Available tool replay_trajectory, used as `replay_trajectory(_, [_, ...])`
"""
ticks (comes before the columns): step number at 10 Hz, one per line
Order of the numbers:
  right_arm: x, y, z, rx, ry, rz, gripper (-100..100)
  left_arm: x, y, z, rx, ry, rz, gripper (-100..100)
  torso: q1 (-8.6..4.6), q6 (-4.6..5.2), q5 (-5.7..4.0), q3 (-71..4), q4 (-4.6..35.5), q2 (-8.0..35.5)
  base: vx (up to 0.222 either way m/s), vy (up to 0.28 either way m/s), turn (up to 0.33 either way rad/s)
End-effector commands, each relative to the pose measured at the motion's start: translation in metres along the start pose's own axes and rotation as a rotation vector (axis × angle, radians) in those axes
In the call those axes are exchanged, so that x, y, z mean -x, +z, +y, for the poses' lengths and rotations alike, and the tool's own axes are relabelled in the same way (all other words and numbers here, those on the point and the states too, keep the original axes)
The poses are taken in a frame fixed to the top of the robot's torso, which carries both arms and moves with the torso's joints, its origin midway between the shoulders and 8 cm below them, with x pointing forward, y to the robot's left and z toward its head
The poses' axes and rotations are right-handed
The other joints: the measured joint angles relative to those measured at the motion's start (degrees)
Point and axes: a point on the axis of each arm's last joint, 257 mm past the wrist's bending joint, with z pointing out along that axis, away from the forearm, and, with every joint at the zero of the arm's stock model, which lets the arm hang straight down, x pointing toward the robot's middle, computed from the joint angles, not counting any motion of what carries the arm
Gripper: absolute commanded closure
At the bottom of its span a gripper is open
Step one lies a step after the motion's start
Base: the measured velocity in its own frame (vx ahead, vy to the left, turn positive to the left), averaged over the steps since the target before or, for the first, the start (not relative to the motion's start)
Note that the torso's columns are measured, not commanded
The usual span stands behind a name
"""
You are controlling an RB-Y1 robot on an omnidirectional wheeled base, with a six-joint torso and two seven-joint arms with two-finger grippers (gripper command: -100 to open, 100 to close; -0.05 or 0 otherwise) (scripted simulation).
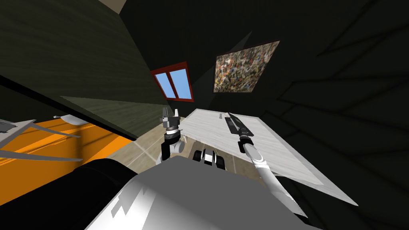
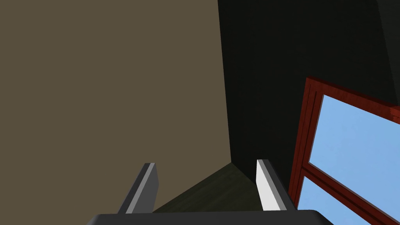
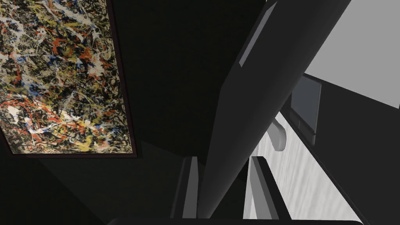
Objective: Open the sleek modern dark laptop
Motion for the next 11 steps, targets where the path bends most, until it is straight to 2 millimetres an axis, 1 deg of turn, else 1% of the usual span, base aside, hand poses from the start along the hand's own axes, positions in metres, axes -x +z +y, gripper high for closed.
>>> replay_trajectory(1, [-0.018, 0.011, -0.013, 0.003, -0.001, -0.018, -100, 0.0, 0.0, 0.0, 0.0, 0.0, 0.0, 0, 0.11, 0.04, 0.02, 0.0, 0.0, 0.0, 0.001, 0.106, -0.114])
replay_trajectory(2, [-0.024, 0.015, -0.017, 0.004, -0.002, -0.024, -100, 0.0, 0.0, 0.0, 0.0, 0.0, 0.0, 0, 0.14, 0.02, 0.01, 0.0, -0.1, -0.1, -0.012, 0.119, -0.062])
replay_trajectory(3, [-0.024, 0.015, -0.017, 0.004, -0.002, -0.024, -100, 0.0, 0.0, 0.0, 0.0, 0.0, 0.0, 0, 0.09, -0.01, 0.02, -0.1, 0.0, -0.1, -0.008, 0.087, -0.016])
replay_trajectory(4, [-0.036, 0.022, -0.028, 0.004, -0.001, -0.036, -100, 0.0, 0.0, 0.0, 0.0, 0.0, 0.0, 0, -0.04, -0.04, 0.01, 0.0, 0.0, -0.1, -0.006, 0.102, -0.059])
replay_trajectory(7, [-0.036, 0.022, -0.028, 0.004, -0.001, -0.036, -100, 0.0, 0.0, 0.0, 0.0, 0.0, 0.0, 0, -0.18, 0.0, -0.02, 0.0, 0.0, 0.0, 0.003, 0.039, -0.014])
replay_trajectory(8, [-0.048, 0.028, -0.04, 0.002, 0.0, -0.047, -100, 0.0, 0.0, 0.0, 0.0, 0.0, 0.0, 0, -0.22, 0.02, -0.04, 0.0, 0.0, 0.0, 0.012, 0.046, -0.064])
replay_trajectory(9, [-0.048, 0.028, -0.04, -0.001, -0.028, -0.048, -100, 0.0, 0.0, 0.0, 0.0, 0.0, 0.0, 0, -0.03, 0.11, 0.04, 0.0, 0.0, 0.0, 0.001, 0.073, -0.067])
replay_trajectory(11, [-0.059, 0.034, -0.053, -0.001, 0.001, -0.059, -100, 0.0, 0.0, 0.0, 0.0, 0.0, 0.0, 0, 0.03, 0.01, -0.01, 0.0, -0.1, 0.0, -0.016, 0.073, -0.048])
